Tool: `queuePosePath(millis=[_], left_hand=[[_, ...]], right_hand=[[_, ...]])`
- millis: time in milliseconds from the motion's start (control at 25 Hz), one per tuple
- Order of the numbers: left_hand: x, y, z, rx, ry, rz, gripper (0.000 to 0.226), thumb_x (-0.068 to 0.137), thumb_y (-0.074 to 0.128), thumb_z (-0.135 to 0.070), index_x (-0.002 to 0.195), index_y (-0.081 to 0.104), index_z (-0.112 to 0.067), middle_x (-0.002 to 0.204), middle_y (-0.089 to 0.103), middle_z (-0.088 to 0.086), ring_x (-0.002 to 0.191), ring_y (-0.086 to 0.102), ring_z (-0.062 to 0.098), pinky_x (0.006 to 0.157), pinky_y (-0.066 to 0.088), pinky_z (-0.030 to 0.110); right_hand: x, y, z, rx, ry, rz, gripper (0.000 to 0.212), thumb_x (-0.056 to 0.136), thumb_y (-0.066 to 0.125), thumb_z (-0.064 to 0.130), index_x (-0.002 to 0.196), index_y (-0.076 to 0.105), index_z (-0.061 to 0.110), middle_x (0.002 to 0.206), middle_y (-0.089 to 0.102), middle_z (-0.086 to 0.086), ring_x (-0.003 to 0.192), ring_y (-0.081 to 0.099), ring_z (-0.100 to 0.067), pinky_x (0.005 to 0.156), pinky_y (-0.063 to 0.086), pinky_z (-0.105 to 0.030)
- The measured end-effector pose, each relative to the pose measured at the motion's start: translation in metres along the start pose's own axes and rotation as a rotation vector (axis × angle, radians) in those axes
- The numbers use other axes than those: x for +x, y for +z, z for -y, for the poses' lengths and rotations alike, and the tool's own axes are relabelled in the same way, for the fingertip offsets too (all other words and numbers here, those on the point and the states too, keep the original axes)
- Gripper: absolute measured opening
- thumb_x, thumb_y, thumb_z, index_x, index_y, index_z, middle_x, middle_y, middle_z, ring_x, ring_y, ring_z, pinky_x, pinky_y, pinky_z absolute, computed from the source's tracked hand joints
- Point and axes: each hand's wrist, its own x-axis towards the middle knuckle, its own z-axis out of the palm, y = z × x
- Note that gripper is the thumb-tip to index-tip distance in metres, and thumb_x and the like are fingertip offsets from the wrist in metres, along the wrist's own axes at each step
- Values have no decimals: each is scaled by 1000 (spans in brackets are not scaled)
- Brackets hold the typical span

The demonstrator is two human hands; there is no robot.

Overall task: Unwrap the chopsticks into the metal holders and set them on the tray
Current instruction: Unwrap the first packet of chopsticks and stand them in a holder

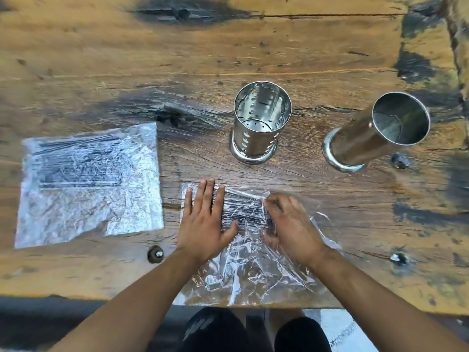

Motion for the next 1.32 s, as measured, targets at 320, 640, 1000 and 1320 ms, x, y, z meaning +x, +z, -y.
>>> queuePosePath(millis=[320, 640, 1000, 1320], left_hand=[[-2, 1, 1, -57, 14, -53, 85, 98, 25, -66, 164, 9, -15, 172, -2, 14, 159, -10, 25, 127, 3, 55], [-3, 2, 3, -102, 17, -74, 81, 97, 30, -64, 163, 17, -19, 171, 9, 13, 160, -1, 24, 127, 8, 54], [-3, 1, 2, -84, 20, -67, 81, 97, 31, -65, 162, 23, -17, 171, 13, 15, 159, 4, 26, 127, 9, 55], [-3, 0, 2, -75, 25, -61, 79, 98, 27, -65, 161, 26, -18, 170, 15, 16, 159, 8, 28, 128, 6, 54]], right_hand=[[14, -34, 48, -60, 138, 261, 61, 92, 57, -3, 149, 34, 1, 139, 51, -19, 137, 42, -35, 116, 40, -41], [12, -32, 45, -110, 153, 273, 59, 87, 59, -12, 141, 42, 3, 116, 61, -13, 109, 61, -28, 91, 55, -35], [1, -45, 53, -28, 186, 316, 53, 91, 48, -19, 139, 44, 1, 109, 65, -11, 86, 47, -21, 97, 51, -30], [1, -49, 53, -44, 132, 316, 43, 101, 47, -5, 143, 44, 4, 86, 53, -5, 84, 54, -25, 75, 42, -20]])
